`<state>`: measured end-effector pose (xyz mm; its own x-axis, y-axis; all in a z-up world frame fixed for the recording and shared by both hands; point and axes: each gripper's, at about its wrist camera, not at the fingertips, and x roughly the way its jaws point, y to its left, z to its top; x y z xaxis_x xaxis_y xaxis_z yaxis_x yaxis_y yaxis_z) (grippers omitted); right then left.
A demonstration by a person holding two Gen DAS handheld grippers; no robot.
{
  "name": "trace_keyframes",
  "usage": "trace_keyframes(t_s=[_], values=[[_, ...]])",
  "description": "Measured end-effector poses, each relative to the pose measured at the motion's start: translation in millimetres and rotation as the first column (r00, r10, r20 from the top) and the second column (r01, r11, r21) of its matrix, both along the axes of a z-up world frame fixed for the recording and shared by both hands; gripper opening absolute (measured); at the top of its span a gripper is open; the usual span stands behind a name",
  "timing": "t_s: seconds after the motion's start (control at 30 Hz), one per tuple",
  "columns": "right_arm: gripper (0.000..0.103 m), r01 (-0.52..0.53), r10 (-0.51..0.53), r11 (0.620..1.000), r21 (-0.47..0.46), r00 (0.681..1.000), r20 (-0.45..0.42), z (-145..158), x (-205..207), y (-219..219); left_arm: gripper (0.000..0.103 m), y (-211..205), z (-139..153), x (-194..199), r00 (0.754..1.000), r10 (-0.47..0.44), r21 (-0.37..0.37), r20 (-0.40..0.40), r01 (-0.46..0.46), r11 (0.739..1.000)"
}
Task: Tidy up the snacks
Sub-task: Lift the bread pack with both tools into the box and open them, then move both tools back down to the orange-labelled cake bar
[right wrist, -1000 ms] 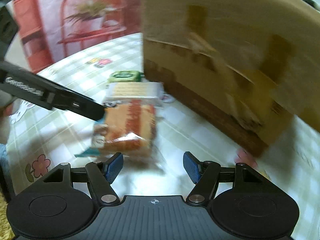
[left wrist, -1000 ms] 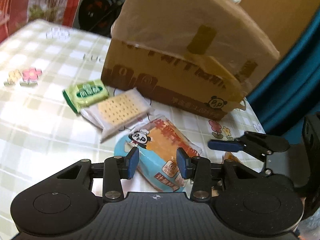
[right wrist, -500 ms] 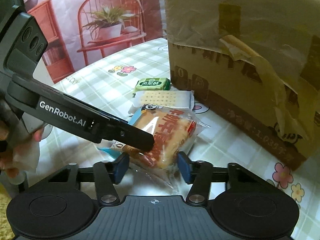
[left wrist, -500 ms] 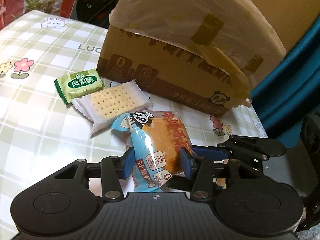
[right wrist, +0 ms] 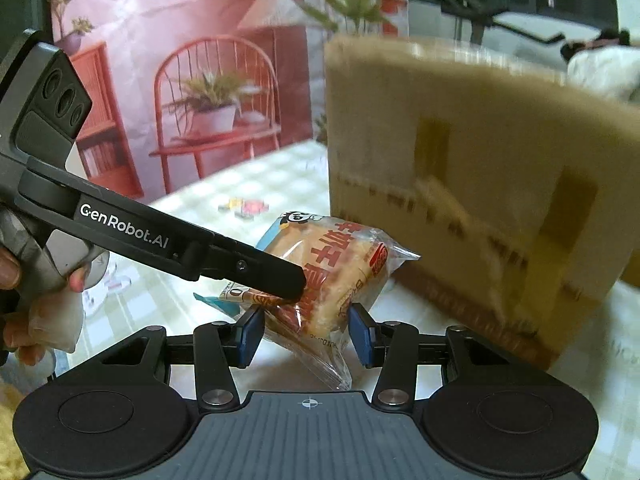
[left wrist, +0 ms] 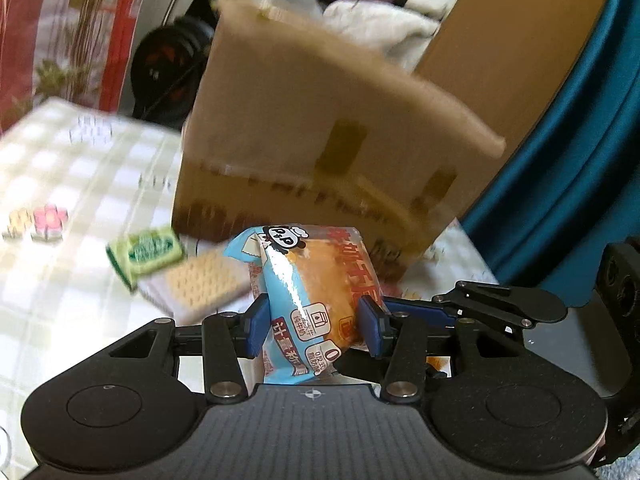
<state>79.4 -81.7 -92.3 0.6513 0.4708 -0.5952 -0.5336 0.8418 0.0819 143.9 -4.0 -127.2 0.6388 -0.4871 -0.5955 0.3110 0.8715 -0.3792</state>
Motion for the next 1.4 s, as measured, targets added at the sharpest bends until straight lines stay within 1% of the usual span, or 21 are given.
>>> trace_keyframes(t_s=[0.13,0.23,0.33,0.5,0.6,0.7,0.77,0.87,0.9,0.97,1.03,1.07,1.13,1.23,1.3,1.4], values=[[0.043,-0.006,0.005,1.0,0.01,0.997,0.078,26,-2,3,0.049,4,27,-3,0.997,0.012,-0.01,0.075,-0.011,1.0],[0.043,-0.007,0.004,1.0,0.023,0.99,0.144,49,-2,3,0.049,5,51,-5,0.989,0.018,-0.02,0.146,-0.015,1.0],[0.043,-0.001,-0.005,1.0,0.03,0.979,0.203,74,3,1,0.049,2,76,-1,0.974,0.013,-0.022,0.226,-0.008,1.0],[0.043,0.034,-0.052,0.997,0.071,0.962,0.266,117,22,-19,0.049,-15,113,22,0.945,-0.025,-0.004,0.327,0.028,1.0],[0.043,0.086,-0.099,0.995,0.057,0.953,0.288,129,42,-35,0.049,-33,132,44,0.921,-0.064,-0.01,0.384,0.073,0.997],[0.043,0.165,-0.172,0.985,0.048,0.951,0.258,129,69,-55,0.049,-57,137,76,0.922,-0.113,-0.029,0.372,0.133,0.991],[0.043,0.216,-0.219,0.976,0.039,0.947,0.233,125,86,-67,0.049,-77,134,96,0.921,-0.149,-0.019,0.359,0.167,0.986],[0.042,0.252,-0.259,0.966,0.063,0.944,0.205,118,98,-85,0.049,-104,126,117,0.924,-0.156,0.025,0.35,0.157,0.987],[0.042,0.268,-0.273,0.962,0.053,0.939,0.208,116,100,-88,0.049,-108,123,124,0.928,-0.157,0.021,0.338,0.159,0.987],[0.044,0.289,-0.285,0.957,0.017,0.934,0.213,108,105,-89,0.049,-115,116,139,0.937,-0.15,-0.012,0.315,0.162,0.987],[0.044,0.3,-0.295,0.954,0.008,0.933,0.206,102,108,-92,0.048,-121,108,153,0.952,-0.132,-0.023,0.278,0.143,0.989],[0.044,0.312,-0.306,0.95,0.005,0.93,0.206,100,105,-91,0.048,-116,106,156,0.956,-0.117,-0.024,0.269,0.129,0.991],[0.048,0.353,-0.343,0.936,-0.011,0.915,0.213,96,102,-92,0.048,-113,101,161,0.962,-0.068,-0.019,0.264,0.075,0.997],[0.048,0.36,-0.359,0.933,0.031,0.913,0.194,91,93,-100,0.048,-102,101,157,0.967,-0.046,-0.014,0.25,0.051,0.999],[0.048,0.355,-0.358,0.934,0.051,0.913,0.198,88,83,-105,0.048,-96,102,147,0.966,-0.045,0.005,0.256,0.045,0.999],[0.048,0.334,-0.342,0.94,0.073,0.916,0.208,89,70,-109,0.048,-87,107,126,0.954,-0.066,0.045,0.291,0.055,0.997]])
